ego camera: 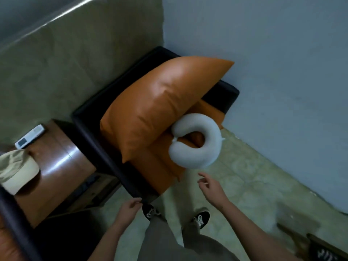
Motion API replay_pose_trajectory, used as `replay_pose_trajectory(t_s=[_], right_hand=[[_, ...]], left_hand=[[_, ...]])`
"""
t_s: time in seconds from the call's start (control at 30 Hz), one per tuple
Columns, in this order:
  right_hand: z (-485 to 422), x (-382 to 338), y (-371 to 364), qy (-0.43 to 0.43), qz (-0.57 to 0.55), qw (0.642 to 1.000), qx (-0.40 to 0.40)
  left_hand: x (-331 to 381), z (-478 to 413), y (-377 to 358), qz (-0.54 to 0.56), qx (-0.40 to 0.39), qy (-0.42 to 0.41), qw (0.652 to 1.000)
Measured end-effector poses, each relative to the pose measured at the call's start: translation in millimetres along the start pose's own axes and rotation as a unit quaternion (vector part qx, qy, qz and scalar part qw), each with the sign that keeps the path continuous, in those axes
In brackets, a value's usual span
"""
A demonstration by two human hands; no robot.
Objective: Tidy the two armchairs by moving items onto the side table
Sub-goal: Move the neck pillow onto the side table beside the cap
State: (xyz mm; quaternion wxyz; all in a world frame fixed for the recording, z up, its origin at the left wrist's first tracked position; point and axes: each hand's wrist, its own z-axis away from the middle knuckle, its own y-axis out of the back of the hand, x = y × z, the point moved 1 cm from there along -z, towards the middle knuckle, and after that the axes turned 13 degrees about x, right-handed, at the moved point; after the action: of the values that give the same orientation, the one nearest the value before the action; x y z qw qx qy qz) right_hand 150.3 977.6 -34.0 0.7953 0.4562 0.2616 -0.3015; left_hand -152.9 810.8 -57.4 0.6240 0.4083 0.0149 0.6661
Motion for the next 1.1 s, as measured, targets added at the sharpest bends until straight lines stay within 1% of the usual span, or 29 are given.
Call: replay_pose_trajectory(t_s=[0.17,0.37,0.5,0.63,0.77,0.87,0.97,1.1], right_hand=[[-9,27,48,-0.023,-0.022,0.998,0.051],[-35,32,83,-0.025,-0.029,0.997,0.071],[-60,25,94,-0.019,-0.025,0.997,0.074],[-89,16,99,-0.013,-0.011,0.998,0.052],[-125,4,101,-0.005,0.004,0.999,0.041],[-154,-6,102,0.010,0.020,0.999,0.046],[-183,-14,103,0.030,0.045,0.997,0.049],[-221,-14,103,0.036,0.066,0.997,0.025]], left_hand=[[31,17,-37,0.047,0.002,0.067,0.997],[57,20,-62,0.063,0.006,0.075,0.995],[75,12,-70,0.094,0.020,0.092,0.991],[90,2,-78,0.100,0.022,0.085,0.991],[104,-8,-84,0.082,0.014,0.071,0.994],[114,-13,-91,0.069,0.005,0.049,0.996],[124,-14,-100,0.058,0.011,0.028,0.998],[139,-3,-120,0.052,0.026,0.030,0.998]])
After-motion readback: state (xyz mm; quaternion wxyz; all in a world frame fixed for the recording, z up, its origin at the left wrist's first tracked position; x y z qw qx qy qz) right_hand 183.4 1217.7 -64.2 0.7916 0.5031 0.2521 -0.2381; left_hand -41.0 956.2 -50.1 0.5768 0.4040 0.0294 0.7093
